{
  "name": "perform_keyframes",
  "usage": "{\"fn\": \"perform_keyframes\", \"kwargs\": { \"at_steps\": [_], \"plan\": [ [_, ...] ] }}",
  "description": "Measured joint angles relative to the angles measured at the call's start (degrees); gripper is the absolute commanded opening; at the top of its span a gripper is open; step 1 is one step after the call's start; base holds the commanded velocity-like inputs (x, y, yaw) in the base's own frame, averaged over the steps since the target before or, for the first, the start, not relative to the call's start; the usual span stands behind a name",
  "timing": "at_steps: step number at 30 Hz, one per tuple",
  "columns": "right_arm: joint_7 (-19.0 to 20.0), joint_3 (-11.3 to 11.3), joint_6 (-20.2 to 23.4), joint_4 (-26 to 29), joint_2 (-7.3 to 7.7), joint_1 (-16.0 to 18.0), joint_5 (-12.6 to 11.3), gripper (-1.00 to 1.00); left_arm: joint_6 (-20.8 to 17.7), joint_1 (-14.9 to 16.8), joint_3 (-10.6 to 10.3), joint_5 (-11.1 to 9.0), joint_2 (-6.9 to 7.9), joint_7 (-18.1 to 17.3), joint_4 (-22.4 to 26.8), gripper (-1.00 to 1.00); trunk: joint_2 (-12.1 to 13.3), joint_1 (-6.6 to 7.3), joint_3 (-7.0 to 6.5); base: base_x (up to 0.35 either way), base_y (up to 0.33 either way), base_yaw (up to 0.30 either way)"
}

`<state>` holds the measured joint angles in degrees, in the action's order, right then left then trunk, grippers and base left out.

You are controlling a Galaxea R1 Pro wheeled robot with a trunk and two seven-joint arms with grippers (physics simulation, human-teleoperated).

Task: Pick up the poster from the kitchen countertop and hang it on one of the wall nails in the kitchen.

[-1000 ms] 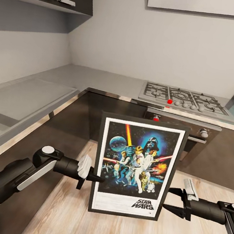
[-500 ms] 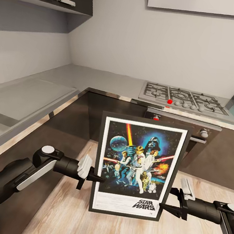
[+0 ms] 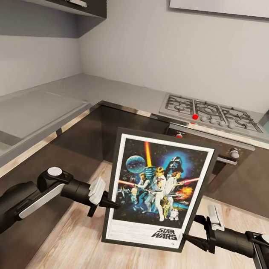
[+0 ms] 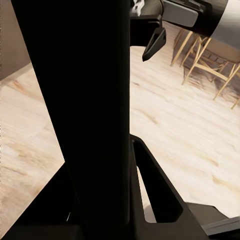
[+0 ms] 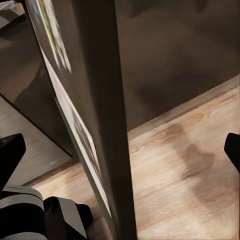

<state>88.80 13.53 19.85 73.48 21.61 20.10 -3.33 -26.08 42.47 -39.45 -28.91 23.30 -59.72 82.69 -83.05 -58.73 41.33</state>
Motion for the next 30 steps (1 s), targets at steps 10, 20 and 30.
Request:
{"fn": "perform_keyframes", "kwargs": {
  "at_steps": [10,20,30],
  "plan": [
    [0.1,0.0,-0.9,0.0,0.0,0.0,0.0,1.0,0.0,0.0,0.0,0.3,0.03,0.0,-0.2,-1.0,0.0,0.0,0.0,0.0,0.0,0.0],
    [0.1,0.0,-1.0,0.0,0.0,0.0,0.0,1.0,0.0,0.0,0.0,0.3,0.03,0.0,-0.1,-1.0,0.0,0.0,0.0,0.0,0.0,0.0],
    [-0.2,0.2,-1.3,0.0,0.04,0.0,0.2,-1.0,-0.4,0.0,0.0,0.0,0.08,-0.1,0.0,-1.0,0.0,0.0,0.0,0.0,0.0,0.0]
  ]
}}
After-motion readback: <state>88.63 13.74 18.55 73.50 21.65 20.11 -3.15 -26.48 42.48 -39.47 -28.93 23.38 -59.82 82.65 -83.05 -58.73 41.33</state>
